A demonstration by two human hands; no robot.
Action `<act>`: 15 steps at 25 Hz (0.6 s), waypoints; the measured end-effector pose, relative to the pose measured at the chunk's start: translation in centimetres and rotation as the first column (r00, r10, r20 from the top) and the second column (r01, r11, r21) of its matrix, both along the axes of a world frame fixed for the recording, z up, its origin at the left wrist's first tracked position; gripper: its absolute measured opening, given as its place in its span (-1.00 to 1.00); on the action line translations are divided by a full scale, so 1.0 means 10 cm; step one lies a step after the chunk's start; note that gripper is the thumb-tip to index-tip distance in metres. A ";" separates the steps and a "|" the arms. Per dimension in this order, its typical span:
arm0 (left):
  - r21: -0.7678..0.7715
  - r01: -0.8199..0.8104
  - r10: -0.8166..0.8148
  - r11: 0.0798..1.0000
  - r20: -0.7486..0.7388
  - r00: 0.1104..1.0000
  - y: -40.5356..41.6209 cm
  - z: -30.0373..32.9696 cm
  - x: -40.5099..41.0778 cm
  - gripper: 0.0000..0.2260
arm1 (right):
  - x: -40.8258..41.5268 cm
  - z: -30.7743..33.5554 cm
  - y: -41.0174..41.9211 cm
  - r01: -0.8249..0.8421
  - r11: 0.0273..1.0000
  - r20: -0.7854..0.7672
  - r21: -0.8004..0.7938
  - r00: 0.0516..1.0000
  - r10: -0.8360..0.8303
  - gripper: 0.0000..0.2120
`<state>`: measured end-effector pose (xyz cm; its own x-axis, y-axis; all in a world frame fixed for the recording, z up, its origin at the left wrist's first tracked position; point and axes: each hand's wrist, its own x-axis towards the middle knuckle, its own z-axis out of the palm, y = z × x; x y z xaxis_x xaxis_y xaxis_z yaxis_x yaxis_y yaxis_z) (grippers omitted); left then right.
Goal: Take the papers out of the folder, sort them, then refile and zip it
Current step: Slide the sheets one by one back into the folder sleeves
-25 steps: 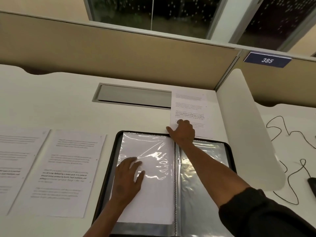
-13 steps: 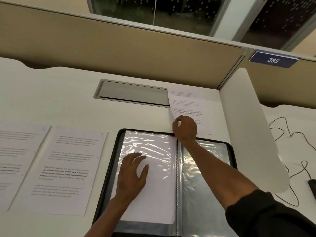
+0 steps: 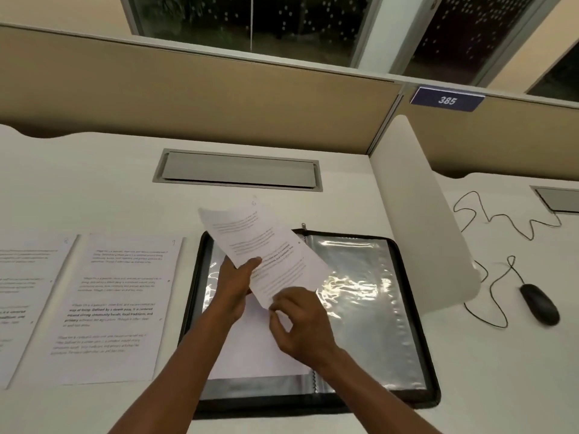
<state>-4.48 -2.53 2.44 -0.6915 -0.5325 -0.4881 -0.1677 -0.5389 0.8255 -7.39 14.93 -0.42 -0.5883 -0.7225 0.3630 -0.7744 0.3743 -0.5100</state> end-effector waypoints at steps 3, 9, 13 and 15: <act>-0.048 0.003 -0.001 0.999 0.039 0.999 0.18 -0.05 0.20 -0.65 | 0.25 -0.09 0.28 0.038 0.999 0.236 0.027 0.971 -0.043 -0.65; 0.089 0.096 -0.107 0.991 0.131 0.986 0.41 -0.17 0.56 -0.60 | -0.01 0.13 0.87 0.574 0.802 0.495 0.165 0.655 -0.571 -0.49; 0.183 0.193 -0.213 0.964 0.099 0.972 0.70 -0.17 0.65 -0.58 | -0.24 0.19 1.28 0.568 0.755 0.747 0.326 0.335 -0.574 -0.42; 0.209 0.250 -0.275 0.945 0.098 0.956 0.91 -0.16 0.64 -0.60 | -0.33 0.13 1.49 0.538 0.795 0.887 0.281 0.171 -0.429 -0.51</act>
